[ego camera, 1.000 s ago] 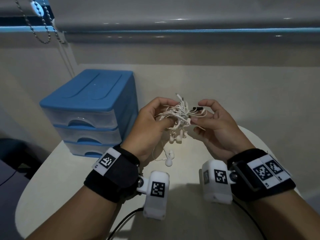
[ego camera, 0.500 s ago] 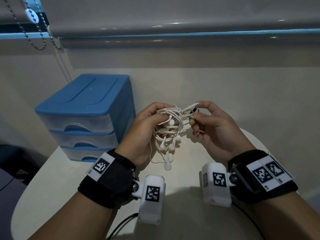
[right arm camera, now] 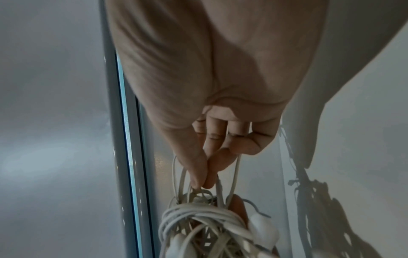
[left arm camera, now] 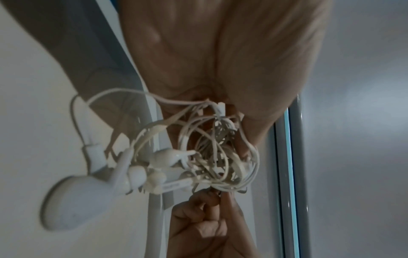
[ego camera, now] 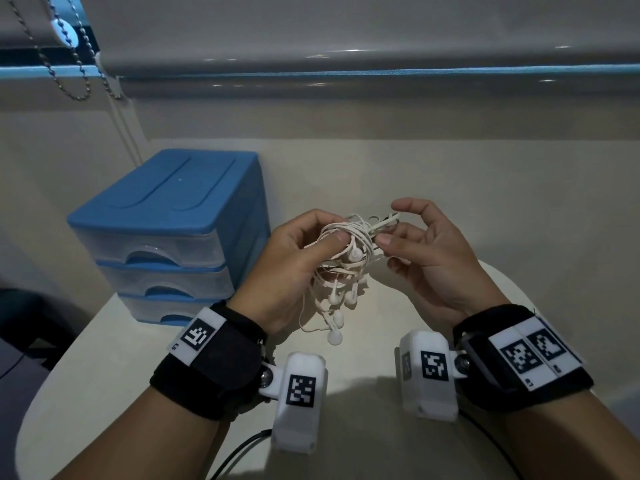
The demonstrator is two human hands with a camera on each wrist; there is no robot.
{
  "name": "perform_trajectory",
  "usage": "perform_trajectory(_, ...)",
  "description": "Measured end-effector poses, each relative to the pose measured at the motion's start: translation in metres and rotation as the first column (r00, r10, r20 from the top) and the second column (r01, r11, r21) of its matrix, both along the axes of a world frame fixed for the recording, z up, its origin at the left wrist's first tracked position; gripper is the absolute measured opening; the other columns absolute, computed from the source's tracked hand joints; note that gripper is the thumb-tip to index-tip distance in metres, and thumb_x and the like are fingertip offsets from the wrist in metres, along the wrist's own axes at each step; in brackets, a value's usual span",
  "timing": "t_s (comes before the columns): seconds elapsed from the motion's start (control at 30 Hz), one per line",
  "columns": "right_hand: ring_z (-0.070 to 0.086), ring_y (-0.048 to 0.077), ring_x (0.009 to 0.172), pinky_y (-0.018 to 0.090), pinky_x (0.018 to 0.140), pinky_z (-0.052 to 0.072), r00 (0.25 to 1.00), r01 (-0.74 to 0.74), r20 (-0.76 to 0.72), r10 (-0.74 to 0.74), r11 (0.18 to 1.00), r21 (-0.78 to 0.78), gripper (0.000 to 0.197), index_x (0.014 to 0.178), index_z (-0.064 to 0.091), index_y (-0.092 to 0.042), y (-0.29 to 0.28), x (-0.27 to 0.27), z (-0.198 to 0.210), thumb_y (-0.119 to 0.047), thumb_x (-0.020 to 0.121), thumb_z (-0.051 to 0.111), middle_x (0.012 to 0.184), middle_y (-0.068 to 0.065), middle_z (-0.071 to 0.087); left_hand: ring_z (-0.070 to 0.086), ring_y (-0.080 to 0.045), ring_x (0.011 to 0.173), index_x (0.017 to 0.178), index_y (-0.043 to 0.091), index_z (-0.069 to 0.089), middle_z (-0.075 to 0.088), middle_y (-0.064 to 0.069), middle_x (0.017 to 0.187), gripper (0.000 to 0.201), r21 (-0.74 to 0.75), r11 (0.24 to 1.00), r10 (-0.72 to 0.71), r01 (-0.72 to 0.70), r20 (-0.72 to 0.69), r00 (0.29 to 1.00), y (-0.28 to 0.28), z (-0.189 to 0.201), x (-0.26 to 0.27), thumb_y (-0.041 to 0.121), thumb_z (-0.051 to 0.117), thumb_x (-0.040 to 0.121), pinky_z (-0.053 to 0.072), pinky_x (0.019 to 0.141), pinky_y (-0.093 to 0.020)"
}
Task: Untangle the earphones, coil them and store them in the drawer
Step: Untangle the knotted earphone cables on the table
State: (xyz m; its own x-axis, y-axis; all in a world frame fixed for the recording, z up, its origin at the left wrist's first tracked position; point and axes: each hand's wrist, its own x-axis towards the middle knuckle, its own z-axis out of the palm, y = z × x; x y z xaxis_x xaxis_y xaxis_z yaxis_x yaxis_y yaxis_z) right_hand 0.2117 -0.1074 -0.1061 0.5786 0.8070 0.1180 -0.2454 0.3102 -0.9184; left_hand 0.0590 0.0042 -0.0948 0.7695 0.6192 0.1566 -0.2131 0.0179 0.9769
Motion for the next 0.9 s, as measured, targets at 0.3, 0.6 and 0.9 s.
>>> perform_trajectory(0.3, 0.057, 0.018, 0.069, 0.030, 0.063, 0.038, 0.997, 0.058, 0.057, -0.054, 0.995, -0.080, 0.045, 0.118, 0.059, -0.015, -0.001, 0.002, -0.002, 0.010, 0.083, 0.069, 0.079, 0.005, 0.068, 0.069, -0.013, 0.084, 0.096, 0.008, 0.076, 0.077, -0.009, 0.094, 0.009, 0.184, 0.972, 0.154, -0.145, -0.038, 0.987, 0.005, -0.002, 0.000, 0.009, 0.067, 0.096, 0.055, 0.077, -0.026)
perform_trajectory(0.6, 0.053, 0.014, 0.075, 0.019, 0.063, 0.044, 0.925, 0.281, 0.262, -0.276, 0.960, 0.020, 0.021, 0.102, 0.069, -0.018, -0.006, 0.004, 0.007, -0.003, 0.087, 0.072, 0.084, 0.000, 0.062, 0.068, -0.010, 0.072, 0.094, 0.010, 0.071, 0.075, -0.001, 0.082, 0.008, 0.176, 0.977, 0.146, -0.121, -0.138, 0.980, 0.006, -0.004, -0.001, 0.015, 0.066, 0.098, 0.053, 0.067, -0.023)
perform_trajectory(0.9, 0.046, 0.006, 0.064, 0.015, 0.054, 0.049, 0.902, 0.000, 0.428, 0.055, 0.992, -0.127, 0.015, 0.093, 0.070, 0.007, -0.009, -0.015, 0.012, 0.014, 0.080, 0.074, 0.101, 0.014, 0.048, 0.073, -0.021, 0.076, 0.102, 0.008, 0.072, 0.078, -0.011, 0.091, 0.009, 0.072, 0.992, 0.113, -0.102, -0.171, 0.979, 0.005, -0.001, -0.002, 0.007, 0.070, 0.093, 0.057, 0.071, -0.034)
